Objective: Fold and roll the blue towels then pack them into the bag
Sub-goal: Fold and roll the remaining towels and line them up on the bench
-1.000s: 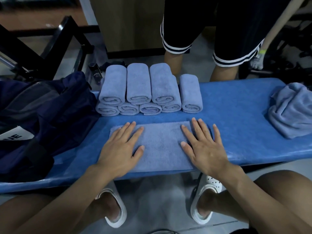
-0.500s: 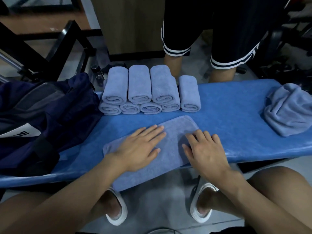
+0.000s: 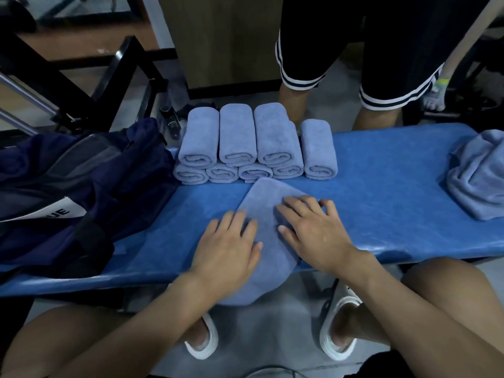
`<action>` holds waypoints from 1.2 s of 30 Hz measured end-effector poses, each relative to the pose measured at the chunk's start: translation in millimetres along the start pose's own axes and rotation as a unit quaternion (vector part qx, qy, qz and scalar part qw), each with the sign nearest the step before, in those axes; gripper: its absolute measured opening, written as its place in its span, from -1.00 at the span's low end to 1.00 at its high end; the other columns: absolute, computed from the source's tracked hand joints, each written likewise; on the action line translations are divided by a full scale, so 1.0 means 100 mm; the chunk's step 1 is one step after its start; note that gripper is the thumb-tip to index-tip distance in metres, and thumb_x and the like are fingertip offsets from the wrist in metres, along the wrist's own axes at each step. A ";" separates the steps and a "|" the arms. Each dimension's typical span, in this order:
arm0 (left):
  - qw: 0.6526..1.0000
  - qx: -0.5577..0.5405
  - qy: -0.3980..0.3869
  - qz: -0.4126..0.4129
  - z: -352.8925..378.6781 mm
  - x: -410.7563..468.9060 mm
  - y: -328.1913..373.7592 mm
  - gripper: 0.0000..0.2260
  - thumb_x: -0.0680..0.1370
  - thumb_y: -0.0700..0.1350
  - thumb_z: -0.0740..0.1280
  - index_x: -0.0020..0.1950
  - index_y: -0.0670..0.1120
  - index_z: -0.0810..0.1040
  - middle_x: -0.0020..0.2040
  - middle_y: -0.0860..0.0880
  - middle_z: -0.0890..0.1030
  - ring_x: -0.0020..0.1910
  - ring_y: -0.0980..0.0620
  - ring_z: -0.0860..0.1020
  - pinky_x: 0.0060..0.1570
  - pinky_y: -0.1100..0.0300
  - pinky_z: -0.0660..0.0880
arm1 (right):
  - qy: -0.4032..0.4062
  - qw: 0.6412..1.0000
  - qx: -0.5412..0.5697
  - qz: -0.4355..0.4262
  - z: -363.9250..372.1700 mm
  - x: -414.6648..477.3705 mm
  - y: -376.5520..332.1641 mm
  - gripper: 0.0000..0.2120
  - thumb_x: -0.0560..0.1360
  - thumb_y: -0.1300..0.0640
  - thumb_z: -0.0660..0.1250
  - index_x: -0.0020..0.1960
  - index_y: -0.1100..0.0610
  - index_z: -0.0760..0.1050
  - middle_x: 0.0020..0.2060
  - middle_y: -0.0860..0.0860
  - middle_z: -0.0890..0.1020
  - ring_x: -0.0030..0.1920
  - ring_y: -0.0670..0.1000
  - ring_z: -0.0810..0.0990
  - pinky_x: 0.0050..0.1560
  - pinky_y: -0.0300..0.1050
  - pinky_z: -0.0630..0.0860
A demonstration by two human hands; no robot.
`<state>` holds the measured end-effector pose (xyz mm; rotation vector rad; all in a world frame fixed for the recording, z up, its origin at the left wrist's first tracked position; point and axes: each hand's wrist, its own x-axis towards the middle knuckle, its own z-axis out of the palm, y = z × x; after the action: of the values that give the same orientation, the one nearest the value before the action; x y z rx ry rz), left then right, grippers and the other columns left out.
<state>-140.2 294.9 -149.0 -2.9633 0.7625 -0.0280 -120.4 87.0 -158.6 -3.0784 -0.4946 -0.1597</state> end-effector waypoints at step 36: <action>0.861 -0.392 0.034 -0.323 0.08 0.32 -0.68 -0.84 0.48 -0.01 0.48 -0.15 -0.06 0.56 -0.21 0.06 0.60 -0.12 -0.01 0.59 -0.01 -0.07 0.55 | -0.057 0.947 0.253 0.188 0.03 0.65 -0.12 -0.75 0.49 -0.04 0.41 -0.13 0.03 0.36 -0.24 -0.10 0.50 -0.17 -0.02 0.43 -0.06 -0.08 0.12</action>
<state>-79.4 339.9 -151.8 -3.8449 -0.3869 0.1810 -62.2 118.4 -154.7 -2.6137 0.0590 0.1335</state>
